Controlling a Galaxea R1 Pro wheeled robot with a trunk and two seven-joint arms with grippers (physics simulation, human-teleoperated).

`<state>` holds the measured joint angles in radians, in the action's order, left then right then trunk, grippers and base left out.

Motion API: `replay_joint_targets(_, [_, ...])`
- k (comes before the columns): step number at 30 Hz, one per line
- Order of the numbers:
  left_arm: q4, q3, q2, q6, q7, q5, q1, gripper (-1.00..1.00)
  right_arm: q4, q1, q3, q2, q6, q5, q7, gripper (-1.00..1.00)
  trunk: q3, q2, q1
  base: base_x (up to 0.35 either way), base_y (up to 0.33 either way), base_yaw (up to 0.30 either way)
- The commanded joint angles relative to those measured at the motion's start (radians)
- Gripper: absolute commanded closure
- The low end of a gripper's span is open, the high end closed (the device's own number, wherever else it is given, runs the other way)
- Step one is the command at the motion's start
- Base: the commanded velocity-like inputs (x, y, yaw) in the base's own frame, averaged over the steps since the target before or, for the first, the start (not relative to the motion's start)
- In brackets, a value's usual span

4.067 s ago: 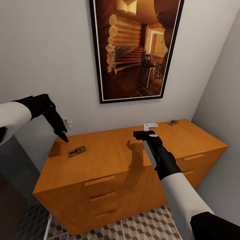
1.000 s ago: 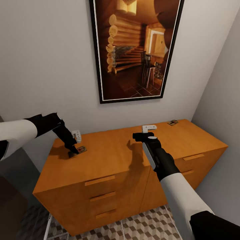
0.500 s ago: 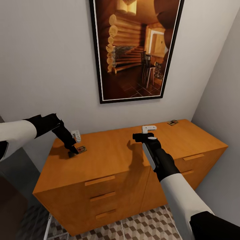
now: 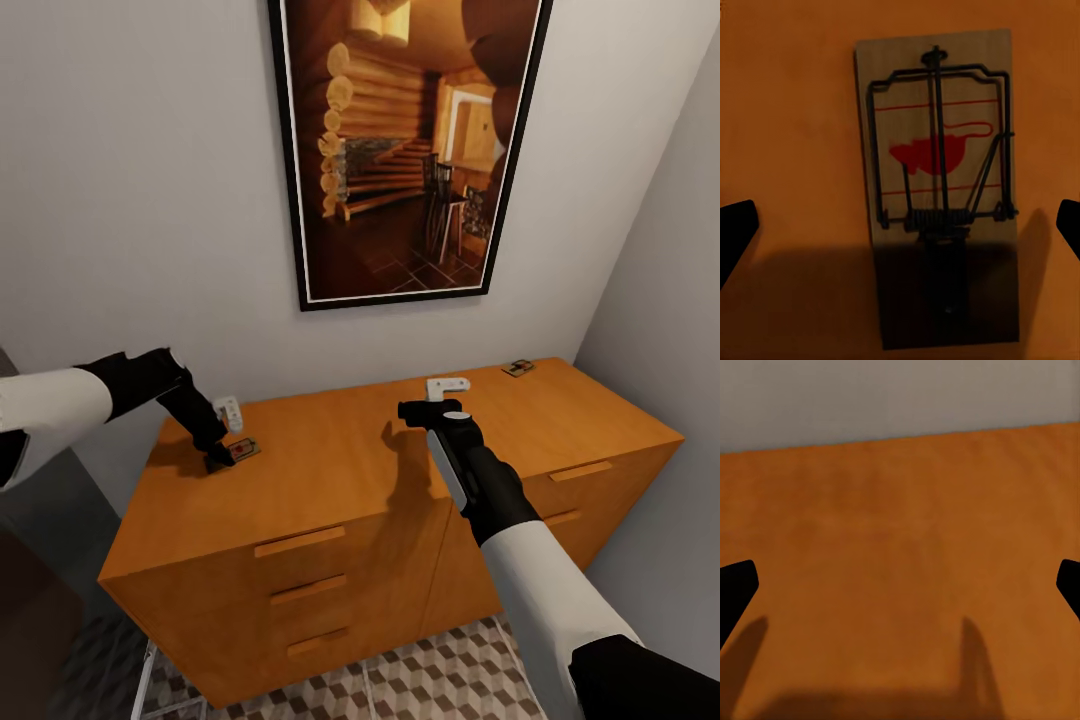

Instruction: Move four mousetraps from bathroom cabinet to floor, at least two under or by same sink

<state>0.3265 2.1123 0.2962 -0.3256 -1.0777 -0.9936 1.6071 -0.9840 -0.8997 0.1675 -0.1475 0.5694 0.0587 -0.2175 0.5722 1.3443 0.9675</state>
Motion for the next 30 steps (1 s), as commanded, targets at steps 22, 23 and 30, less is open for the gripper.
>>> replay_joint_targets(22, [0.003, 0.005, -0.008, -0.009, 0.040, -0.035, -0.014, -1.00, 0.000, -0.001, 0.002, 0.000, 0.004, 0.007, -0.008, -1.00, 0.001, 0.001, 0.000, 0.000, 0.000, 0.000])
replay_joint_targets(23, [0.003, 0.005, -0.008, -0.009, 0.040, -0.040, -0.015, -1.00, 0.000, -0.001, 0.002, 0.000, 0.004, 0.007, -0.008, -1.00, 0.001, 0.001, 0.000, 0.000, 0.000, 0.000])
replay_joint_targets(30, [0.003, 0.005, -0.009, -0.009, 0.041, -0.048, -0.017, 1.00, 0.001, -0.001, 0.002, 0.002, 0.004, 0.006, -0.008, -1.00, 0.001, 0.001, 0.000, 0.000, 0.000, 0.000])
